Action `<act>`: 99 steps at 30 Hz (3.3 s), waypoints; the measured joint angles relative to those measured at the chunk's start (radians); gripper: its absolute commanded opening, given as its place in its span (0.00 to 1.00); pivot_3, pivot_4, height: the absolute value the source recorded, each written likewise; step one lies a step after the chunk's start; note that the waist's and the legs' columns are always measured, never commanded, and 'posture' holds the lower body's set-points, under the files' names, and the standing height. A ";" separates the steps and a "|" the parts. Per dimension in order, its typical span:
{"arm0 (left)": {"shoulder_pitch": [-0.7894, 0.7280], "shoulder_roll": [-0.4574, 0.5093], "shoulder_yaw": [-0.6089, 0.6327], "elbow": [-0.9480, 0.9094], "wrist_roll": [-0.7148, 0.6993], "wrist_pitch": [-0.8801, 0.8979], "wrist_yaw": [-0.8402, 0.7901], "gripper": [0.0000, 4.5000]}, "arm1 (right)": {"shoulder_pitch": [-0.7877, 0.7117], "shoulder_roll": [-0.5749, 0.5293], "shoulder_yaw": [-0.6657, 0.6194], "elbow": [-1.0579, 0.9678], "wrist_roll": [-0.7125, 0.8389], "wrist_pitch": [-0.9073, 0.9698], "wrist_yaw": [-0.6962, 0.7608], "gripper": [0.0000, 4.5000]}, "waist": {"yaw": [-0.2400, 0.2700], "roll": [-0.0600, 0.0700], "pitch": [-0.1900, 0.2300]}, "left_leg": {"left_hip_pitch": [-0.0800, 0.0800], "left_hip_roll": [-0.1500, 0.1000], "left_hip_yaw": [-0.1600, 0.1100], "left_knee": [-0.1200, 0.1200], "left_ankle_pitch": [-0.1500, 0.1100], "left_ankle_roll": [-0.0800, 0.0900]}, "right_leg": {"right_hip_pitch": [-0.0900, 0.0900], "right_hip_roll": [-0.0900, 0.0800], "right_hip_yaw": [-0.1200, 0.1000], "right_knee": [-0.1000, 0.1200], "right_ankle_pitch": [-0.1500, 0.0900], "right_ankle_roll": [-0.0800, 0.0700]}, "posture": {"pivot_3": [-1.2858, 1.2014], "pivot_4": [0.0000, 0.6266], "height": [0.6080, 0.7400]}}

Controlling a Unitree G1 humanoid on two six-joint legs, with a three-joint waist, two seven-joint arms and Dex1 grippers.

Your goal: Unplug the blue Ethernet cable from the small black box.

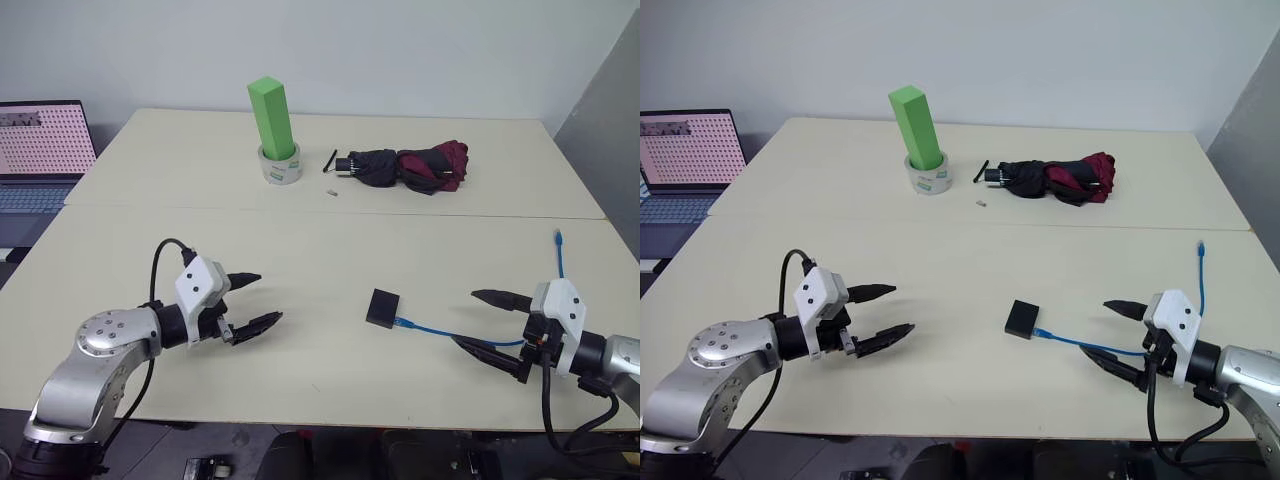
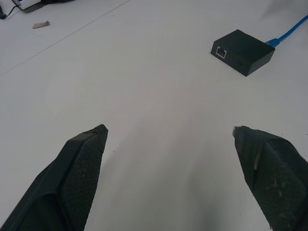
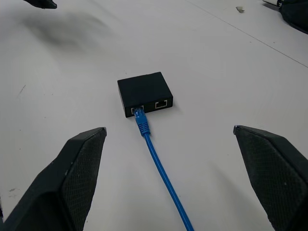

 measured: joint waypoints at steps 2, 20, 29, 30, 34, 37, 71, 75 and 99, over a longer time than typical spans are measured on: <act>0.000 0.000 0.000 0.000 -0.009 0.005 -0.005 0.98 | -0.003 0.000 0.000 0.001 0.000 0.000 0.000 1.00 | 0.000 0.000 0.000 | 0.000 0.000 0.000 0.000 0.000 0.000 | 0.000 0.000 0.000 0.000 0.000 0.000 | 0.52 0.24 1.00; 0.011 0.021 -0.085 -0.062 0.013 0.005 -0.040 0.98 | -0.114 0.025 0.162 0.010 -0.082 0.044 -0.062 1.00 | -0.002 0.000 0.000 | 0.001 0.000 0.000 0.000 0.000 0.000 | 0.000 0.001 0.000 0.000 0.000 0.000 | 0.52 0.24 1.00; -0.021 0.028 -0.162 -0.094 -0.014 0.014 -0.128 0.98 | -0.252 0.108 0.402 0.154 -0.214 0.052 -0.104 1.00 | 0.001 0.000 0.000 | -0.001 0.000 0.000 0.000 0.000 0.000 | -0.001 0.001 0.001 0.000 0.000 0.000 | 0.52 0.24 1.00; -0.027 0.028 -0.163 -0.094 -0.017 0.017 -0.129 0.98 | -0.258 0.109 0.412 0.173 -0.226 0.046 -0.103 1.00 | 0.000 0.000 0.000 | -0.001 0.000 0.000 0.000 0.000 0.000 | -0.001 0.001 0.001 0.000 0.000 0.000 | 0.52 0.24 1.00; -0.041 0.027 -0.171 -0.088 -0.019 0.023 -0.131 1.00 | -0.281 0.114 0.444 0.230 -0.259 0.020 -0.087 0.84 | -0.001 0.000 0.000 | -0.001 0.000 0.000 0.000 0.000 0.000 | -0.002 0.001 0.000 0.000 0.000 0.000 | 0.52 0.24 1.00; -0.052 0.019 -0.180 -0.085 -0.019 0.023 -0.129 1.00 | -0.310 0.125 0.469 0.254 -0.287 -0.002 -0.082 0.68 | -0.002 0.000 0.000 | -0.001 0.000 0.000 0.000 0.000 0.000 | -0.002 0.001 0.000 0.000 0.000 0.000 | 0.52 0.24 1.00; -0.282 -0.251 -0.098 0.127 -0.381 0.427 0.029 1.00 | -0.627 0.092 0.594 0.391 -0.695 -0.833 -0.030 0.04 | -0.003 0.000 0.000 | -0.001 0.001 0.000 0.002 0.002 -0.004 | -0.002 0.001 -0.001 0.001 0.000 0.000 | 0.52 0.24 1.00; -0.306 -0.288 -0.099 0.132 -0.395 0.438 0.031 1.00 | -0.634 0.101 0.595 0.390 -0.707 -0.856 -0.025 0.04 | -0.003 0.000 0.000 | -0.001 0.001 0.000 0.002 0.002 -0.004 | -0.002 0.001 0.000 0.001 0.000 0.000 | 0.52 0.24 1.00; -0.306 -0.327 -0.120 0.161 -0.399 0.440 0.014 0.17 | -0.667 0.118 0.598 0.390 -0.734 -0.897 -0.006 0.11 | -0.003 0.000 0.000 | -0.001 0.001 0.000 0.002 0.002 -0.004 | -0.002 0.001 -0.001 0.001 0.000 0.000 | 0.52 0.24 1.00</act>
